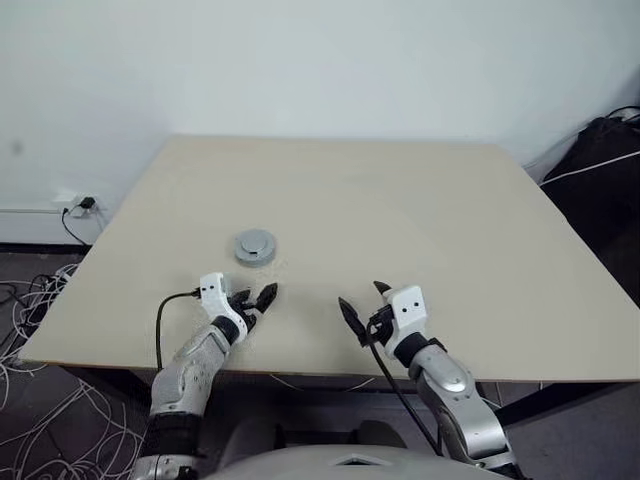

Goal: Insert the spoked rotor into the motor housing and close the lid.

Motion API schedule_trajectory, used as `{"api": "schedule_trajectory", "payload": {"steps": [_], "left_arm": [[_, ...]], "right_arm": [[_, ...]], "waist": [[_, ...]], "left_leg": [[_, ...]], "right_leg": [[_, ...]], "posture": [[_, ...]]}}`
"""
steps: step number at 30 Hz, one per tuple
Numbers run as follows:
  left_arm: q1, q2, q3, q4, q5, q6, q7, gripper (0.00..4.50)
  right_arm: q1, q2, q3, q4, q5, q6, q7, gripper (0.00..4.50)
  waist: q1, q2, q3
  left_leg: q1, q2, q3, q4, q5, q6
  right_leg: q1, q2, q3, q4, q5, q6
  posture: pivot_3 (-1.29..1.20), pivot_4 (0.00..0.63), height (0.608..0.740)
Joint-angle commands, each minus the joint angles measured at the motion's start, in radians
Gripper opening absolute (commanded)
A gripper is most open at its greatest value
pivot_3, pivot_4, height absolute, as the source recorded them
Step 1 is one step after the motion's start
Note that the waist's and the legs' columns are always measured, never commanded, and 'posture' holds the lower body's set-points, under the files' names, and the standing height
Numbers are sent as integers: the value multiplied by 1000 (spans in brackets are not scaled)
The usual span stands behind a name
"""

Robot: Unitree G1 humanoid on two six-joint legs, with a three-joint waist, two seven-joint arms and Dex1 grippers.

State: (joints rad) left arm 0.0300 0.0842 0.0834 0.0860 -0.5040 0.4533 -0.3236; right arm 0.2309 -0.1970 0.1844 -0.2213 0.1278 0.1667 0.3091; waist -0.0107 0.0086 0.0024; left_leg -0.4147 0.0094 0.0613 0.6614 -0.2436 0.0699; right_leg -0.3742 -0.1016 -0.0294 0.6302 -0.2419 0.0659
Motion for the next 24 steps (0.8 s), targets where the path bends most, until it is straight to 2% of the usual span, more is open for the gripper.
{"api": "schedule_trajectory", "payload": {"steps": [1,6,10,15,19,24], "left_arm": [[30,7,-34,-115,45,-45,-7,4456],[126,7,-107,-199,208,-263,9,4456],[197,6,-165,-217,362,-420,74,4456],[270,-19,-185,-235,484,-607,165,4456],[304,-40,-170,-232,514,-741,215,4456],[325,-20,-164,-199,577,-839,248,4456]], "right_arm": [[-13,1,-14,-31,16,3,14,4500],[6,31,-43,-40,26,-1,-17,4500],[41,52,-79,-52,11,-26,-57,4500],[85,52,-120,-58,-32,-108,-108,4500],[100,61,-148,-55,-60,-195,-145,4500],[82,101,-172,-39,-116,-265,-232,4500]], "waist": [[2,0,0],[2,1,0],[3,1,0],[4,2,1],[4,4,2],[2,5,2]], "left_leg": [[0,0,0,0,0,0],[-2,0,1,-3,0,0],[-3,0,2,-5,0,0],[-5,0,3,-7,0,0],[-5,0,3,-7,0,0],[-5,0,3,-7,0,0]], "right_leg": [[0,0,0,0,0,0],[-4,-1,2,0,0,0],[-6,-1,3,-1,-1,-1],[-9,-2,6,-2,-1,-2],[-9,-2,5,-1,-1,-1],[-9,-2,2,-1,-1,-1]], "posture": [[0,0,740],[0,0,740],[0,0,740],[0,0,740],[0,0,740],[0,0,740]]}}
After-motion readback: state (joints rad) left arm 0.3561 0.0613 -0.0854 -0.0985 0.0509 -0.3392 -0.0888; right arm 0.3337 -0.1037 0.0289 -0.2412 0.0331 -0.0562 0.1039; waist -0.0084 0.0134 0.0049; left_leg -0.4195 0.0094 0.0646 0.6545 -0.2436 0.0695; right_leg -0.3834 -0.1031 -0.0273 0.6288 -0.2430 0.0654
